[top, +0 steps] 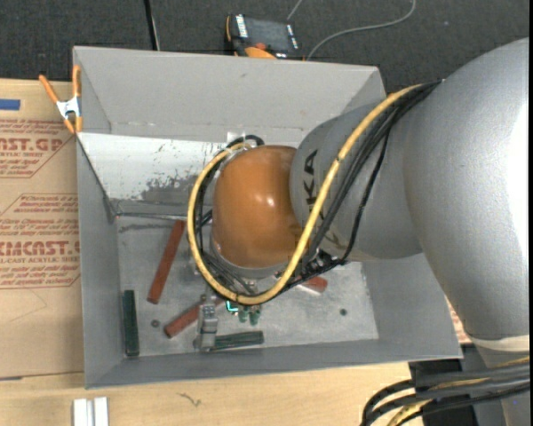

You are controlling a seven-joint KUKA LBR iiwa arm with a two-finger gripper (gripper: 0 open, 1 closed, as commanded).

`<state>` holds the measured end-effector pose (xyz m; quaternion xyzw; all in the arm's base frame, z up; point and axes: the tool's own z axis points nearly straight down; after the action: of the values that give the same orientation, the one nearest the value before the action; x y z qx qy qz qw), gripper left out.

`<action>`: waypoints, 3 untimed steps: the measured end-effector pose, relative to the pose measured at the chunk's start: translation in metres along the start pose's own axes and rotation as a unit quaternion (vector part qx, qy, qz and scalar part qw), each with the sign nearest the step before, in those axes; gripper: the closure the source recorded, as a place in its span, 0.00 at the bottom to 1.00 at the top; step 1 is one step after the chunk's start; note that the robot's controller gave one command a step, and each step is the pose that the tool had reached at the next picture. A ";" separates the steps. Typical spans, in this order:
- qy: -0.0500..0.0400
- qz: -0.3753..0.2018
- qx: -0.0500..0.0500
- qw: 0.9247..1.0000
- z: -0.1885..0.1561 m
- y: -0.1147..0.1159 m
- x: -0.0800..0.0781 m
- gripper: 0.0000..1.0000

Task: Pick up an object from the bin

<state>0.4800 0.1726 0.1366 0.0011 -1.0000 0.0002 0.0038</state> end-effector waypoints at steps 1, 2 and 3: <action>-0.001 -0.053 0.000 0.999 0.070 -0.010 -0.020 0.00; -0.005 -0.053 -0.001 0.999 0.066 -0.009 -0.021 1.00; -0.008 -0.070 -0.001 0.998 -0.078 -0.026 -0.020 1.00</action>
Offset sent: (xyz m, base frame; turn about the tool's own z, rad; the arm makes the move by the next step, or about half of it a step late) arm 0.0204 -0.0103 -0.0666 -0.1048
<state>0.5003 0.1464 0.2146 0.0709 -0.9975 -0.0007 -0.0044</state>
